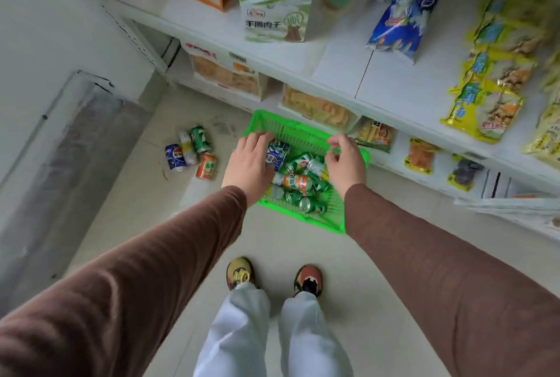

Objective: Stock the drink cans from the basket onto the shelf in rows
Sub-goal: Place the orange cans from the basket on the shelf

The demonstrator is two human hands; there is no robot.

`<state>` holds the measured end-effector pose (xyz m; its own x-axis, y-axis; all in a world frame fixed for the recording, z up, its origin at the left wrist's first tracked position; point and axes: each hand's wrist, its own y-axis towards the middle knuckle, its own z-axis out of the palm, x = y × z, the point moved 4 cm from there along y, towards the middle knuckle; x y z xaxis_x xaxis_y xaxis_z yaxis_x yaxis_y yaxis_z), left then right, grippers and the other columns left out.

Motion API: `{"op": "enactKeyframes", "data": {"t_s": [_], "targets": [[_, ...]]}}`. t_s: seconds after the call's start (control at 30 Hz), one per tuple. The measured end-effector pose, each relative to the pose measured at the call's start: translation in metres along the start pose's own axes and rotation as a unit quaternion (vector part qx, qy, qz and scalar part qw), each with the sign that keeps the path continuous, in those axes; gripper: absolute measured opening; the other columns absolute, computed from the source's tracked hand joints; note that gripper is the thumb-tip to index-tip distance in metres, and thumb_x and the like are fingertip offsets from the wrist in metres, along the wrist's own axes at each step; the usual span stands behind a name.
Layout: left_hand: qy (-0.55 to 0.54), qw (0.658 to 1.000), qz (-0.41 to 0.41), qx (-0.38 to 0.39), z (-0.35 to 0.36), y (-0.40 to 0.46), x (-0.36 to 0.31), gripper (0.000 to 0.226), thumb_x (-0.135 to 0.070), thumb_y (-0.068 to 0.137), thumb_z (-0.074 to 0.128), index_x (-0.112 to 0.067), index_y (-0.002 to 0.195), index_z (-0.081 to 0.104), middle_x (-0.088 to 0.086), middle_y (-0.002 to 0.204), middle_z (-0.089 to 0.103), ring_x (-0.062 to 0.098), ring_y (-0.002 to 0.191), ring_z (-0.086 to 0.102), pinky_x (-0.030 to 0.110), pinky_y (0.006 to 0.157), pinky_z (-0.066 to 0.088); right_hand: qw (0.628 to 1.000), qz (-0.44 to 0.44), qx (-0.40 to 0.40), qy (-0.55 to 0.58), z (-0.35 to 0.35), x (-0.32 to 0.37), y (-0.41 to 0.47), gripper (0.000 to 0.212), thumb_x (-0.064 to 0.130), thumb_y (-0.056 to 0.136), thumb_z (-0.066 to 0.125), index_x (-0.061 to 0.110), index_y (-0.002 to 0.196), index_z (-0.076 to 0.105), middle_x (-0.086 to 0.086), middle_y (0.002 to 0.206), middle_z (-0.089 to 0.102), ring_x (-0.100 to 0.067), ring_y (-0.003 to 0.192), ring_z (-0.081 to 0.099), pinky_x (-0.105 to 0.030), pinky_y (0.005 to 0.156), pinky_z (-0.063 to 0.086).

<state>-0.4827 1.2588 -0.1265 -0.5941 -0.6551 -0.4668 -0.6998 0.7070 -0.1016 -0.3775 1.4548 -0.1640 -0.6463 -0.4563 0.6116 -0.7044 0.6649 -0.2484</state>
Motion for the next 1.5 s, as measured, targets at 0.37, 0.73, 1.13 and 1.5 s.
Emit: {"op": "enactKeyframes", "data": {"t_s": [0.37,0.73,1.13,1.5], "targets": [[0.021,0.983,-0.120,0.136,0.235,-0.006,0.071,0.065,-0.024,0.084,0.063,-0.016,0.143,0.037,0.007,0.139,0.042,0.028,0.126,0.038,0.041,0.105,0.038,0.976,0.060,0.186,-0.098,0.178,-0.200,0.022,0.045,0.025,0.094,0.068,0.013,0.135,0.053,-0.010,0.134,0.057,-0.030,0.119,0.056,-0.040,0.095,0.049],[0.017,0.973,-0.130,0.192,0.348,0.048,0.127,0.063,-0.029,0.088,0.060,-0.014,0.144,0.037,0.010,0.140,0.040,0.031,0.131,0.034,0.046,0.109,0.035,0.927,-0.060,0.208,-0.306,0.308,-0.257,0.088,0.071,0.034,0.084,0.078,0.012,0.142,0.045,-0.010,0.140,0.047,-0.030,0.133,0.040,-0.043,0.103,0.043],[-0.008,0.971,-0.141,0.192,0.350,0.053,0.144,0.058,-0.027,0.089,0.061,-0.017,0.142,0.040,0.011,0.143,0.039,0.030,0.132,0.034,0.041,0.112,0.030,0.941,-0.021,0.193,-0.278,0.310,-0.248,0.095,0.065,0.035,0.081,0.080,0.014,0.135,0.050,-0.008,0.135,0.053,-0.032,0.129,0.041,-0.043,0.098,0.046],[-0.041,0.980,-0.133,0.140,0.133,0.024,0.038,0.058,-0.025,0.083,0.066,-0.012,0.136,0.046,0.014,0.129,0.047,0.035,0.121,0.043,0.041,0.102,0.037,0.996,0.044,0.076,-0.008,0.102,-0.073,0.023,0.061,0.041,0.072,0.082,0.015,0.119,0.055,-0.005,0.112,0.059,-0.030,0.107,0.054,-0.042,0.088,0.048]]}}
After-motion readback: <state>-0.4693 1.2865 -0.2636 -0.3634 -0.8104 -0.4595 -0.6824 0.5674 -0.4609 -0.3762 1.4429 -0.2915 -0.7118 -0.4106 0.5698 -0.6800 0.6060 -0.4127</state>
